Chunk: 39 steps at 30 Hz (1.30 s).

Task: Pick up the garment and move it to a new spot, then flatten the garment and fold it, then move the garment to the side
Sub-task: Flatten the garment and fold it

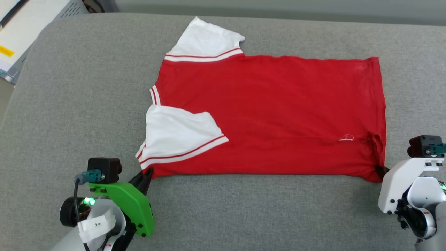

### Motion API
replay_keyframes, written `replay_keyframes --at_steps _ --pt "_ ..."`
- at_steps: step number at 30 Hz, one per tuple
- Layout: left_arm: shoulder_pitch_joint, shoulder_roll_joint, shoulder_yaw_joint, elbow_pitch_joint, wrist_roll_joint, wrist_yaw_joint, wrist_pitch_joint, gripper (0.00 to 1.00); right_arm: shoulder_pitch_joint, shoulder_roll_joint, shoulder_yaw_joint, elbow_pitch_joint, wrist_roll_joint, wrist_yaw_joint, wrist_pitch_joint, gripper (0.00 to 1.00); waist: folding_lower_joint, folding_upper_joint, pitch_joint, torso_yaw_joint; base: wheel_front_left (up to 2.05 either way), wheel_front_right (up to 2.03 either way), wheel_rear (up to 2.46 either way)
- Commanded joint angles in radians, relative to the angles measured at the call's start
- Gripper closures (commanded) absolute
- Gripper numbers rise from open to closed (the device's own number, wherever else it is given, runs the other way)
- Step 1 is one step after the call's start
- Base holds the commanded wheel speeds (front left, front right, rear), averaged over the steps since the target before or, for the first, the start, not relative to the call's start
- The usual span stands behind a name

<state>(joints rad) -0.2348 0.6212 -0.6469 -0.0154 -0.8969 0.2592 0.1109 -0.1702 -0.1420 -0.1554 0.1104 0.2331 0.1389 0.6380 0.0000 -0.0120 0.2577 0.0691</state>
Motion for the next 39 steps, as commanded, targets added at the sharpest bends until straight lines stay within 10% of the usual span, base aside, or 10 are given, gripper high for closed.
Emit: replay_keyframes --at_steps 1,13,27,28,29,30,39 --pt "0.016 0.008 -0.002 0.004 0.0 0.001 0.005 1.0 0.016 -0.016 -0.013 0.004 0.004 -0.008 0.006 1.0 0.0 0.012 -0.028 -0.009 0.0 0.0 0.0" --pt "0.115 0.053 -0.036 -0.014 -0.025 -0.001 0.041 1.0 0.142 -0.096 -0.071 -0.139 0.037 -0.008 0.115 1.0 0.0 0.012 -0.133 -0.028 0.0 0.0 0.0" --pt "0.179 0.011 -0.111 0.042 -0.039 -0.01 0.076 1.0 0.268 -0.042 -0.089 -0.132 0.041 -0.008 0.165 1.0 0.0 0.012 -0.162 -0.042 0.0 0.0 0.0" --pt "0.179 0.007 -0.111 0.049 -0.038 -0.011 0.073 0.8 0.269 -0.038 -0.087 -0.125 0.041 -0.008 0.158 1.0 0.0 0.012 -0.164 -0.042 0.0 0.0 0.0" --pt "0.177 0.003 -0.111 0.057 -0.035 -0.011 0.065 0.29 0.266 -0.037 -0.086 -0.121 0.037 -0.008 0.139 0.91 0.0 0.012 -0.167 -0.043 0.0 0.0 0.0" --pt "0.175 0.0 -0.111 0.063 -0.03 -0.012 0.056 0.0 0.264 -0.035 -0.084 -0.116 0.036 -0.008 0.122 0.0 0.0 0.012 -0.169 -0.043 0.0 0.0 0.0" --pt "0.132 -0.029 -0.076 0.074 0.028 -0.024 -0.095 0.0 0.229 -0.054 -0.047 -0.125 0.047 -0.008 0.015 0.0 0.0 0.012 -0.211 -0.043 0.0 0.0 0.0"
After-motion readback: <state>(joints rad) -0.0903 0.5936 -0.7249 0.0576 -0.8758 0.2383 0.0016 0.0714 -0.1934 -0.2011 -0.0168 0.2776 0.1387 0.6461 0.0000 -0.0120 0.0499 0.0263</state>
